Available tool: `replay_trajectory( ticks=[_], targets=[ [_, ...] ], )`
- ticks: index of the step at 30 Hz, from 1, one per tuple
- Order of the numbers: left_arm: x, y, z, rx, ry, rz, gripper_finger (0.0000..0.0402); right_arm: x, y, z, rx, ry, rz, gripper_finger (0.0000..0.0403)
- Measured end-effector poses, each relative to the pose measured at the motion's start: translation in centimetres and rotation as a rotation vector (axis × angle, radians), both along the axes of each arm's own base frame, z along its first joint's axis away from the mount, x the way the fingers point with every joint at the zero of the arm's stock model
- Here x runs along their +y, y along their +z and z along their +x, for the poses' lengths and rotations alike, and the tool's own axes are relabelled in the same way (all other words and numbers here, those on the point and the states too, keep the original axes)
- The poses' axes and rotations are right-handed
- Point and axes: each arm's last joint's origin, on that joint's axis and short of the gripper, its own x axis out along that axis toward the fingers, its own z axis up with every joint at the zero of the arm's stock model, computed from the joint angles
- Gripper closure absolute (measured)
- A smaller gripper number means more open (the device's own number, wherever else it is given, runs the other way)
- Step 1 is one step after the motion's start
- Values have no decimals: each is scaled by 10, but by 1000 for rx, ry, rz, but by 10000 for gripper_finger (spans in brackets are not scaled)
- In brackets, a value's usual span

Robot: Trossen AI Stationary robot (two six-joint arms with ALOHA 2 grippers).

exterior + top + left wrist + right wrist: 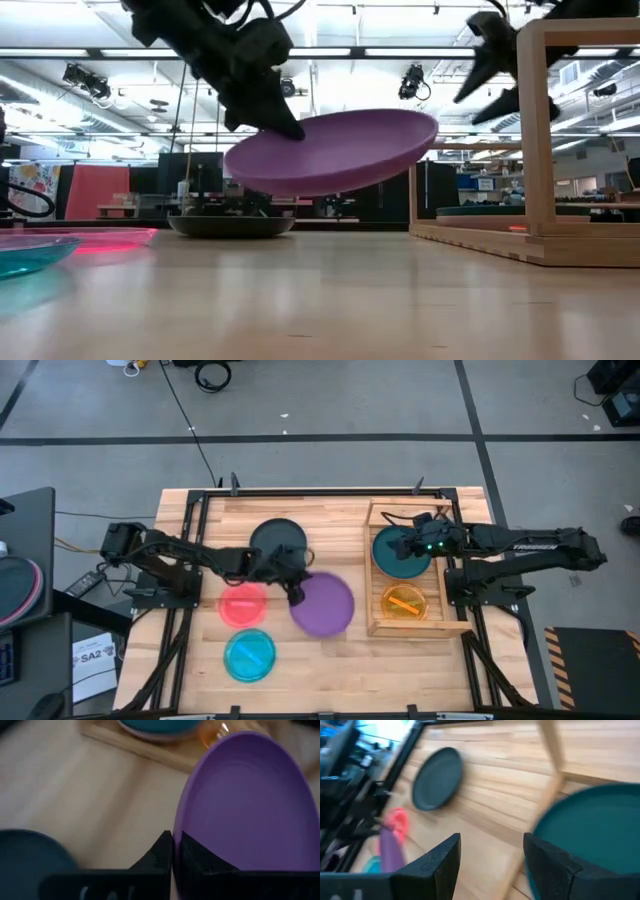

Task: Place and stack plates onto a shelf
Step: Stack the purple plate on top of the blue plate on the shelf

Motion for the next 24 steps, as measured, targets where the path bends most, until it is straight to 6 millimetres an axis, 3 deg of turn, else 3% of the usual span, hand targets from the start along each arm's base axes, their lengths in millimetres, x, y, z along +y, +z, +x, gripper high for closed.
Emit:
replay_trajectory(
  ticks=[12,24],
  targets=[
    [61,8,-5,-35,225,62,383,11,-16,59,-44,160,-136,182],
    [69,9,-6,-56,266,40,383,11,-50,90,75,200,-216,182]
  ],
)
